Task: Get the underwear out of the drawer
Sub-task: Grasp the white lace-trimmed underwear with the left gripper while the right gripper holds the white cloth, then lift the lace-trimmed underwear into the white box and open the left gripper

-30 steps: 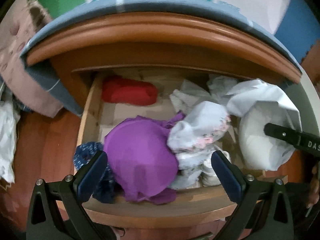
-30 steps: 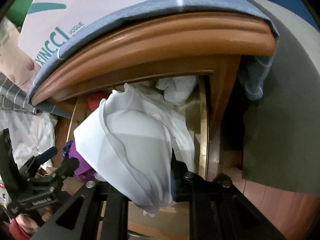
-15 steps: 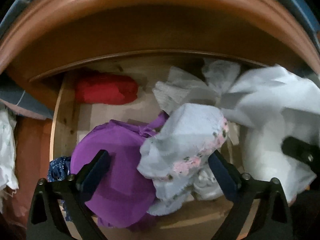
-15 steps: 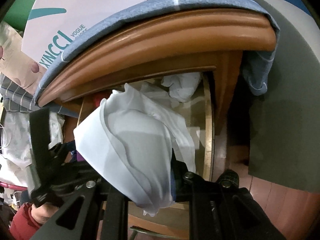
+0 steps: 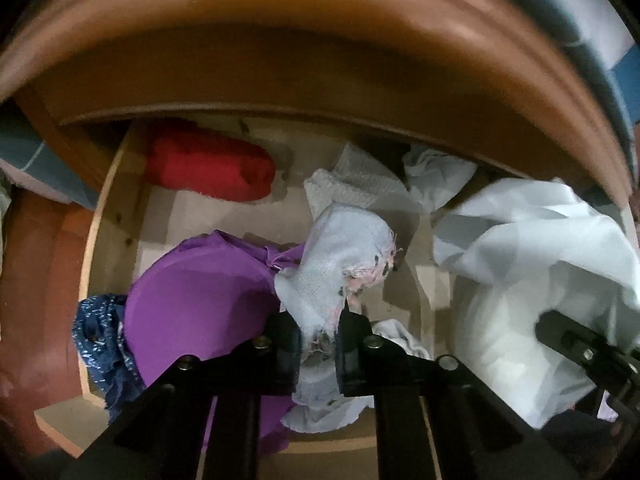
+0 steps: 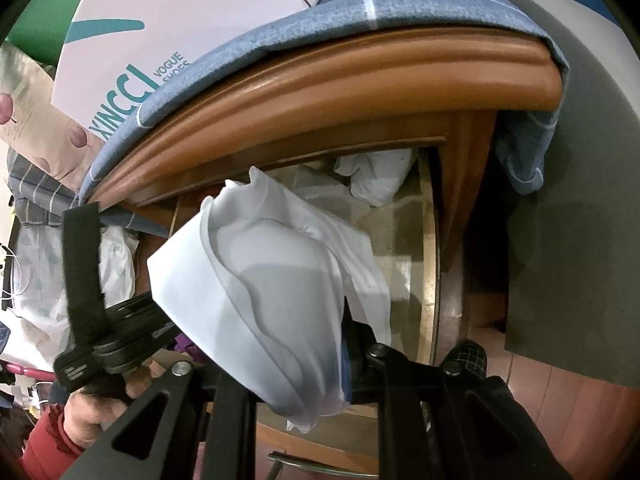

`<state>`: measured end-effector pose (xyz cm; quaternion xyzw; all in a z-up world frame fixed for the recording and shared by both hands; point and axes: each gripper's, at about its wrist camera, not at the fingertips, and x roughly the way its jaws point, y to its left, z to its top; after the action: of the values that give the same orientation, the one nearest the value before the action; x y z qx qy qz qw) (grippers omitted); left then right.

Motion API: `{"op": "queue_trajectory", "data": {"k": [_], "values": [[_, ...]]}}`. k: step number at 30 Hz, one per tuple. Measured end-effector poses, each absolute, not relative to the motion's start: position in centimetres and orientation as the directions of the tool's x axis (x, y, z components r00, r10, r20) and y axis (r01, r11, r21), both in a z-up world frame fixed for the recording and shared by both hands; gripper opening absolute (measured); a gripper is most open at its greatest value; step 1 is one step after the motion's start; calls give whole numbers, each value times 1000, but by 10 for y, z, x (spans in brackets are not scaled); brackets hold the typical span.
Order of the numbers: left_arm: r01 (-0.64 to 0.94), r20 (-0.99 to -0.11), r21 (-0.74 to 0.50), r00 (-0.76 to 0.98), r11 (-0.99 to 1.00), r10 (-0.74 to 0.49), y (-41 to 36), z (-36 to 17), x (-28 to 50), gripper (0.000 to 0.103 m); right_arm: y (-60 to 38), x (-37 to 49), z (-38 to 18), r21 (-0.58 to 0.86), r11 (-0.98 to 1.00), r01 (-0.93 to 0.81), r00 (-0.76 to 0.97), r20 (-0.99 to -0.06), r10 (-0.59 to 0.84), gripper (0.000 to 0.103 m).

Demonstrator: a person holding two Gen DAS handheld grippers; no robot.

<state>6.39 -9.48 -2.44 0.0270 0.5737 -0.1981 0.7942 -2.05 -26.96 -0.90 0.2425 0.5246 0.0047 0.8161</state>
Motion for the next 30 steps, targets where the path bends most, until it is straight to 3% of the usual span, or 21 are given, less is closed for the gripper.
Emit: {"op": "queue_trajectory", "data": {"k": [12,21,30], "values": [[406,-867,-181,363,896,-340,-77,51,31,10,-268,-20,-8,400,883,247,448,-855,262,17],[424,-786,-202,468,883,-405,-46,156,22,10,-262,-19,-7,401,886,232,445,-854,270,17],[408,-667,-107,647,907,-370,-39,274,62,10,-256,-21,-3,413,886,209,450,-845,288,17]]}}
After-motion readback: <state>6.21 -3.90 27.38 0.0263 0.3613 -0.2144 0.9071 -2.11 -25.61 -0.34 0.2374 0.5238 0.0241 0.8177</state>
